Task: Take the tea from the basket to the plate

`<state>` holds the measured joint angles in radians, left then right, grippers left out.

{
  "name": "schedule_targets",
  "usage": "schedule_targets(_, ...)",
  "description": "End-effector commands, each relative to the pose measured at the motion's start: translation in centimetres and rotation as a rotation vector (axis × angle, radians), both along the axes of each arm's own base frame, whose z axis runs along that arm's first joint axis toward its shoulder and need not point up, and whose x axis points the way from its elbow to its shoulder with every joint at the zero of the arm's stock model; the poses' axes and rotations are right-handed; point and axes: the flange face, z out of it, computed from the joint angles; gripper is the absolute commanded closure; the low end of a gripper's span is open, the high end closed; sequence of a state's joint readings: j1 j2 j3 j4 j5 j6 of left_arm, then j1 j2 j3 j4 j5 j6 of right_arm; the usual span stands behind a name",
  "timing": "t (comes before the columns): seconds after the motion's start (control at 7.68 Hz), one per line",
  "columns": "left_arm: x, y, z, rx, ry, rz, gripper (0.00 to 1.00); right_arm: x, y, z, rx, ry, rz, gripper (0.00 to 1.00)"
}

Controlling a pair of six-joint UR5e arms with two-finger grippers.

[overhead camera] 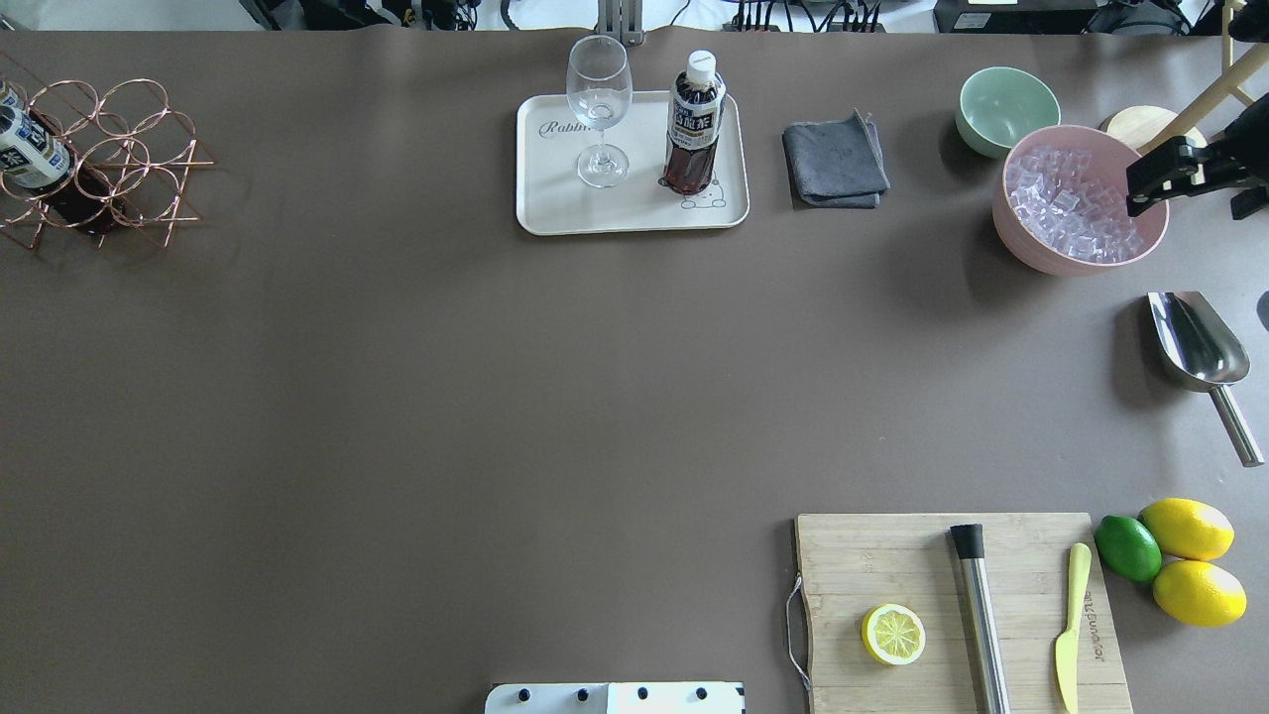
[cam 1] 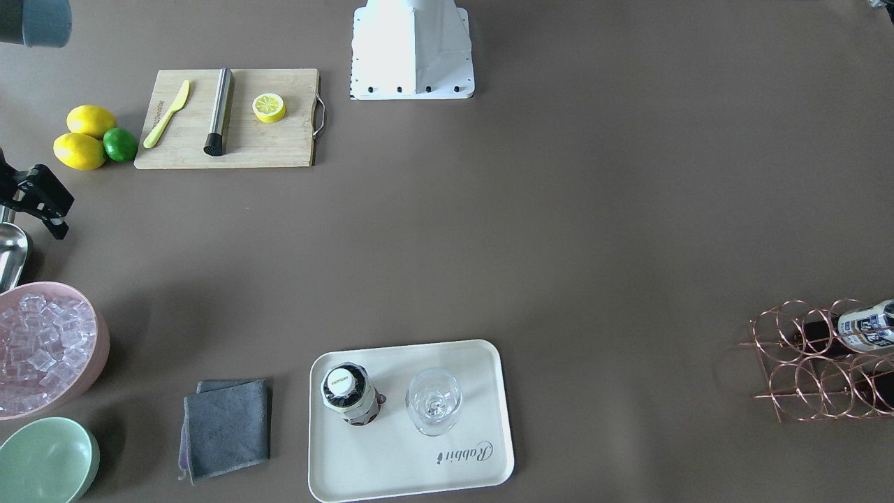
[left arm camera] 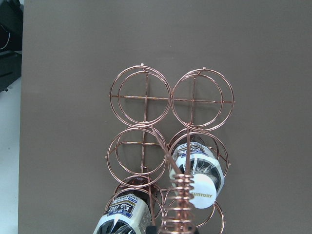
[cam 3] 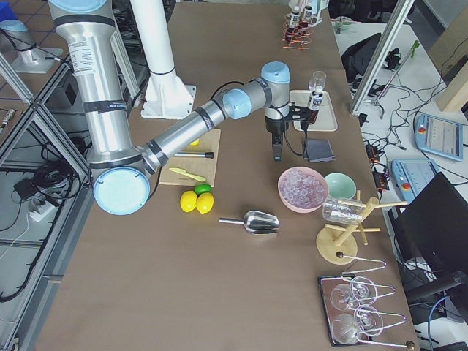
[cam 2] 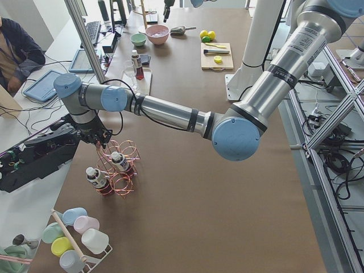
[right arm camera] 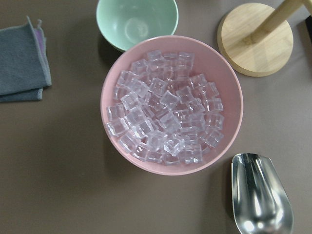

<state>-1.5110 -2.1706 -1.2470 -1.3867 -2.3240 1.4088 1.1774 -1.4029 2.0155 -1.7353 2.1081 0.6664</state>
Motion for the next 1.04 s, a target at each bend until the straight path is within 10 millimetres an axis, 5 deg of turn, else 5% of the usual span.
schedule_targets(0.0, 0.0, 0.1, -0.4, 0.007, 0.000, 0.000, 1.00, 7.3, 3.6, 8.6, -0.075, 0.018, -0.123, 0.00)
schedule_targets(0.39, 0.0, 0.1, -0.5, 0.009, 0.001, -0.002, 1.00, 14.3, 3.9, 18.0, -0.102, -0.082, -0.208, 0.00)
schedule_targets(0.65, 0.0, 0.2, -0.9, 0.014, 0.001, -0.003, 1.00, 15.0, 3.8, 21.3, -0.092, -0.085, -0.231, 0.00)
schedule_targets(0.78, 0.0, 0.2, -0.8, 0.009, 0.001, -0.005, 0.89, 15.1, 4.5, 23.1, -0.055, -0.085, -0.231, 0.00)
schedule_targets(0.91, 0.0, 0.3, -0.9, 0.003, 0.001, -0.010, 0.02, 15.1, 4.5, 24.3, -0.015, -0.087, -0.230, 0.00)
